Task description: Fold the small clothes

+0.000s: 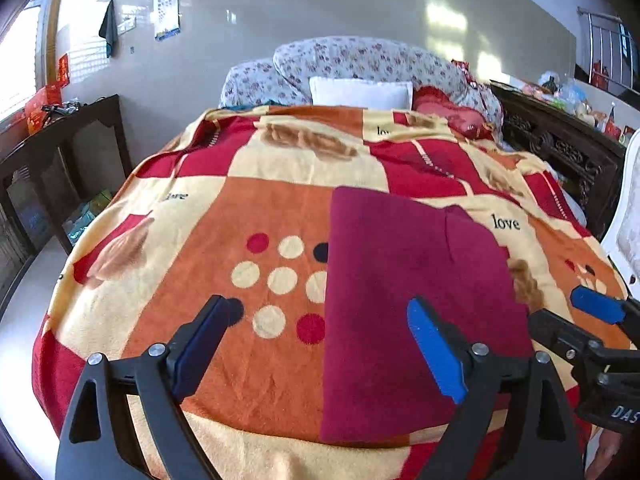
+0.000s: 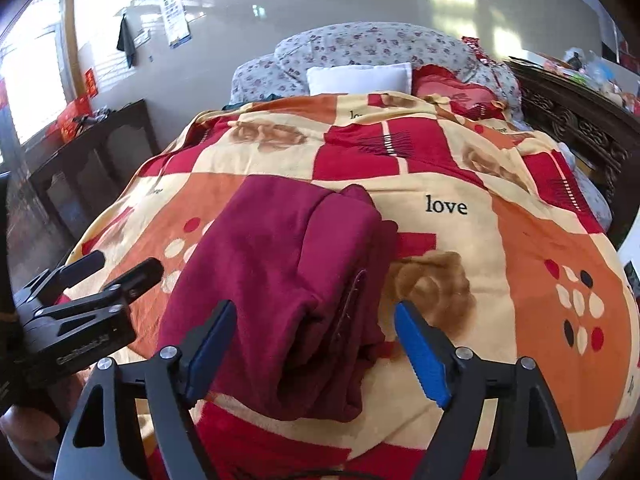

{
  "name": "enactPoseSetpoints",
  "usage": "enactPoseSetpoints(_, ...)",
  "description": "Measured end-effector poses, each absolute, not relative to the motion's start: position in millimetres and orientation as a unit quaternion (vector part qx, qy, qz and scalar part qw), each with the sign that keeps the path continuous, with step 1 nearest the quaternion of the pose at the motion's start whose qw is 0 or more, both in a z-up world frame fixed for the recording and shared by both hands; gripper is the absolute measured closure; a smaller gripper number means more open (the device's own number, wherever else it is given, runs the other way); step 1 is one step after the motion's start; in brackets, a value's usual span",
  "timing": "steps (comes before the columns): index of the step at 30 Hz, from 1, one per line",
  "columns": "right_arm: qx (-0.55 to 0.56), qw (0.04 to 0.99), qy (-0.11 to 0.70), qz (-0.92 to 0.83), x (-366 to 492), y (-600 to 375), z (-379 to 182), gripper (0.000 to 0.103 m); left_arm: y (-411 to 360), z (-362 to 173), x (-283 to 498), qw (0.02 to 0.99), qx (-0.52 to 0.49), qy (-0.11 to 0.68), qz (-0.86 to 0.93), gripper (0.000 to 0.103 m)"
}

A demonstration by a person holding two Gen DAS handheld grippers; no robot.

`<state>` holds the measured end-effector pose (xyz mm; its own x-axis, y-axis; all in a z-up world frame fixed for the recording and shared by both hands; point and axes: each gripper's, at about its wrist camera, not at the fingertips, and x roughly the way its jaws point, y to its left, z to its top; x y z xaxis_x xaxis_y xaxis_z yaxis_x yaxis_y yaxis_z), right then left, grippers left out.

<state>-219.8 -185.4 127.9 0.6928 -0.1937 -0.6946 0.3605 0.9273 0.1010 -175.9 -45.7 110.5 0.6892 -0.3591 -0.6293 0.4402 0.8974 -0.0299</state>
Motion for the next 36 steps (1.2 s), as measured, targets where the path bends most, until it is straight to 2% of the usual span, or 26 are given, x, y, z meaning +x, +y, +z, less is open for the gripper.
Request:
enactPoseSetpoints(8,0.109,0.915,0.347,-0.176,-225,-184,134,0.007,-45,117,-182,0.919,0.061,0.325,-0.214,0.012)
enactPoseSetpoints(36,0.111,0.91,0.359,-0.177,-215,-177,126,0.005,-39,110,-181,0.921,0.065,0.328,-0.2,0.012)
